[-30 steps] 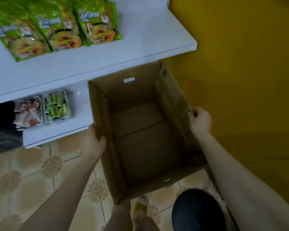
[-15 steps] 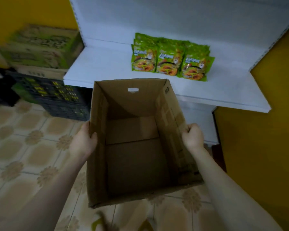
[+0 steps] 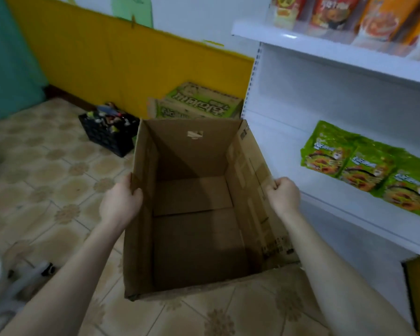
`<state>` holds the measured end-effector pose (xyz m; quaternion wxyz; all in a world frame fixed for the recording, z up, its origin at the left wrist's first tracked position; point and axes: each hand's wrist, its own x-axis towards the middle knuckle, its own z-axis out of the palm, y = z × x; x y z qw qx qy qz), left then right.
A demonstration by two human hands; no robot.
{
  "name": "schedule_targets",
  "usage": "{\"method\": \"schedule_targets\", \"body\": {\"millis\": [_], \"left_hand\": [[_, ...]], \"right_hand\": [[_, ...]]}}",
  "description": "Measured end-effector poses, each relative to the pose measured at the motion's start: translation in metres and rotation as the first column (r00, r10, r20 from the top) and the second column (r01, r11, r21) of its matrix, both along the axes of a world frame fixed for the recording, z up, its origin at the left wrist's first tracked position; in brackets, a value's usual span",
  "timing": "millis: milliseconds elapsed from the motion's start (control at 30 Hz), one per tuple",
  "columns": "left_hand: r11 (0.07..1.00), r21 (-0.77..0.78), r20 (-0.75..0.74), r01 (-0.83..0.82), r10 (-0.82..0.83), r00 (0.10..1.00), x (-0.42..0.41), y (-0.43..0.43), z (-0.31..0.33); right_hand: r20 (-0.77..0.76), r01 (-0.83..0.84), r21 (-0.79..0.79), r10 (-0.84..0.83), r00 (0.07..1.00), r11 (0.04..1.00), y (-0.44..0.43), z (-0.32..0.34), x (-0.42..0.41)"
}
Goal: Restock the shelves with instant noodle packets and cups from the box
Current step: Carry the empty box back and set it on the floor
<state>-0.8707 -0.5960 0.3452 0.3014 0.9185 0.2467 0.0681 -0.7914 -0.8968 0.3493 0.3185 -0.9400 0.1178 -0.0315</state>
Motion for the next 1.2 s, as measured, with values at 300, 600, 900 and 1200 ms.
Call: {"method": "schedule_targets", "body": {"millis": [300,600,900,1200], "left_hand": [[0.973,0.011,0.058,-0.232,0.231,0.971,0.014,0.124,0.040],[0.897,0.072,0.125,-0.437,0.426,0.896,0.079,0.221,0.064],[0.841,0.062,0.194,-0.538,0.518,0.833,0.142,0.312,0.093],[0.800,0.051,0.205,-0.598,0.578,0.790,0.202,0.422,0.086]], "right_hand": [[0.019,-0.262,-0.020,0.262,0.965,0.965,0.154,0.027,0.087],[0.040,-0.441,0.001,0.440,0.897,0.898,0.288,0.050,0.202],[0.106,-0.578,-0.014,0.576,0.811,0.816,0.411,0.082,0.301],[0.130,-0.621,-0.040,0.620,0.774,0.783,0.538,0.082,0.372]]}}
